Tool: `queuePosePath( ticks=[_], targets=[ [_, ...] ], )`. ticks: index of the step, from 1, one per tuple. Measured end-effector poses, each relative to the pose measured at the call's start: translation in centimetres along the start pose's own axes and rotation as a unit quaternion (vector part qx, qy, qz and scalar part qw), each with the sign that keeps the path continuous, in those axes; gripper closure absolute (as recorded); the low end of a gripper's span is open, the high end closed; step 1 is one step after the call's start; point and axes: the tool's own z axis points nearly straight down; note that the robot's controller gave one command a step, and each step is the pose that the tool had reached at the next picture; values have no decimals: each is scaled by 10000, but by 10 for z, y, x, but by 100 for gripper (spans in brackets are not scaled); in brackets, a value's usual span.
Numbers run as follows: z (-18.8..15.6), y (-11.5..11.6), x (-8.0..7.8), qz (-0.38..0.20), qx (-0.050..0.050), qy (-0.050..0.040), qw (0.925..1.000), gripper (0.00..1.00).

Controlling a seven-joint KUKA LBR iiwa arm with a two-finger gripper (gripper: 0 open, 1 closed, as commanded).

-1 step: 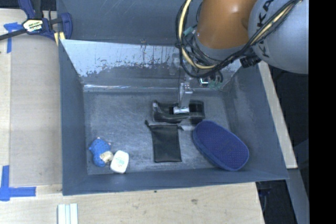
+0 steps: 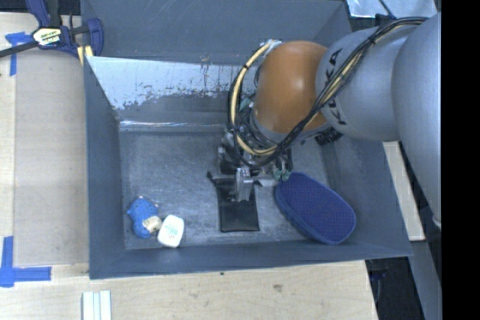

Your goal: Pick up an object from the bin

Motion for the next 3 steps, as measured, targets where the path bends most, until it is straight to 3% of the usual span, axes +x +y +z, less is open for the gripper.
queuePosePath(
  ticks=[1, 2, 3],
  targets=[
    [16, -10, 4, 485, -2, -28, 9988, 0],
    [13, -9, 1, 479, -10, -76, 9988, 100],
    [-183, 10, -1, 137, -3, -54, 9999, 100]
  ],
)
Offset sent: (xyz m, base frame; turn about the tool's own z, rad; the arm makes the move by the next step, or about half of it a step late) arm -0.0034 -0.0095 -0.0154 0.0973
